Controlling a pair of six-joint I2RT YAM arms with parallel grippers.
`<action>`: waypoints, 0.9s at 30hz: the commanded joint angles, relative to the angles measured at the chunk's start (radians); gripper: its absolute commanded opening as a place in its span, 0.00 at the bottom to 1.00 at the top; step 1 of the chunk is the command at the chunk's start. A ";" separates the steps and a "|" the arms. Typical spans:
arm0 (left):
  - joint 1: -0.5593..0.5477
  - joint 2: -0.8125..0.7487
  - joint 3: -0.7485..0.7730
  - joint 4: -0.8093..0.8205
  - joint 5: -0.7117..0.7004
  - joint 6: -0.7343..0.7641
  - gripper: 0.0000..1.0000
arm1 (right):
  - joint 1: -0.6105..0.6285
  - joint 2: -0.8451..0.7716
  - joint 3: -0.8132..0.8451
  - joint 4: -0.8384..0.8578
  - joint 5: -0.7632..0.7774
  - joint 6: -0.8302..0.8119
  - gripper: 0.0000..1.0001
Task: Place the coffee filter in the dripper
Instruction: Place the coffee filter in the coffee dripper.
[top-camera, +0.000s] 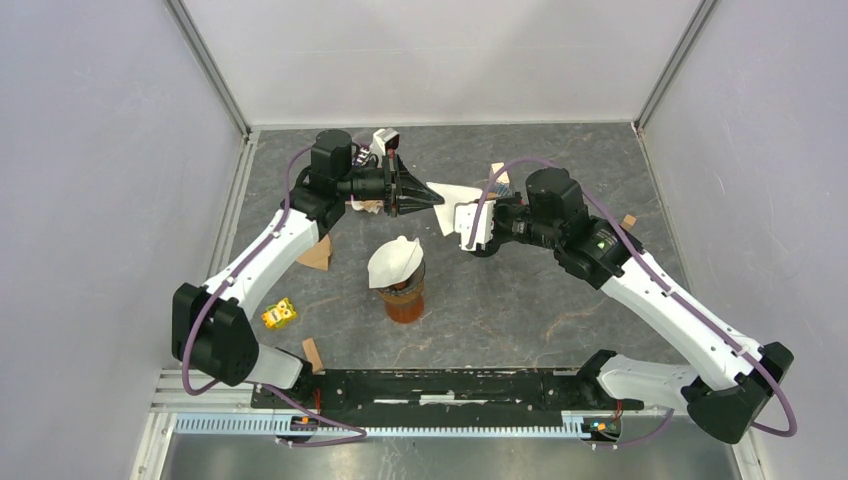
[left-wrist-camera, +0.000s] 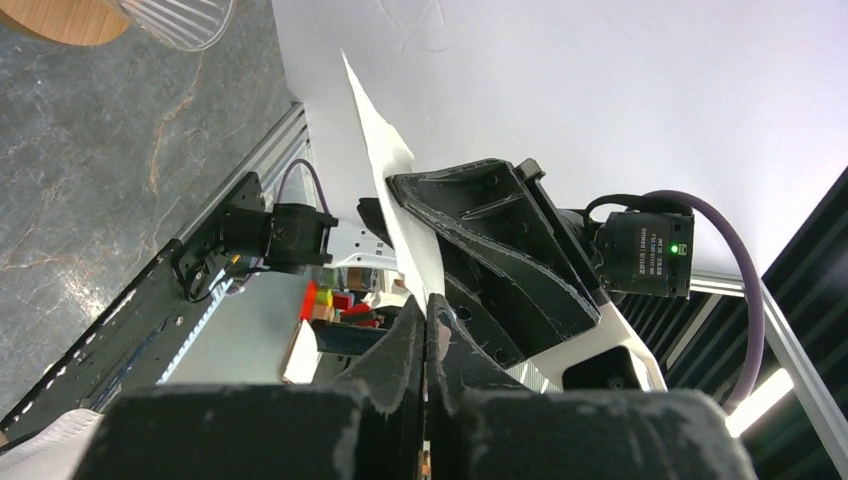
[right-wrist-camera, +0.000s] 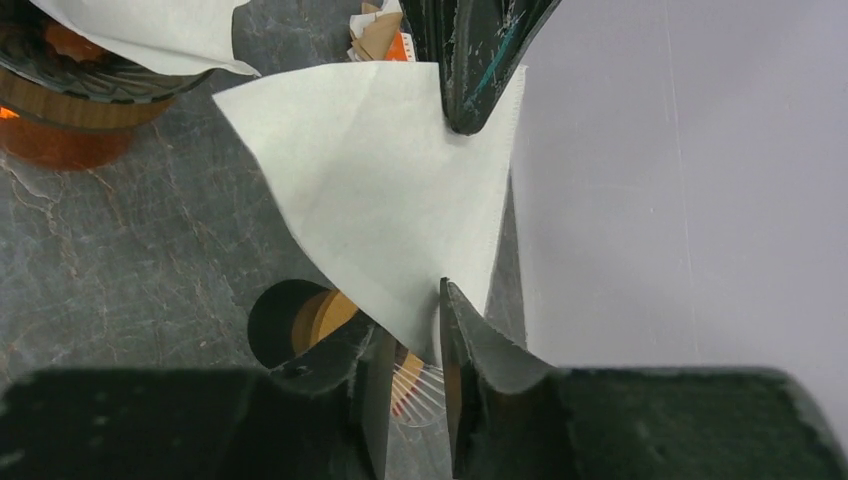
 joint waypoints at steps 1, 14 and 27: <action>-0.005 -0.027 -0.011 0.075 0.036 -0.045 0.02 | 0.006 -0.006 -0.008 0.065 0.005 0.030 0.21; 0.046 -0.015 0.226 -0.333 -0.052 0.663 0.48 | -0.045 -0.065 -0.034 0.095 0.021 0.162 0.00; -0.048 -0.135 0.355 -0.740 -0.281 1.799 0.91 | -0.146 -0.032 0.019 0.013 -0.448 0.317 0.00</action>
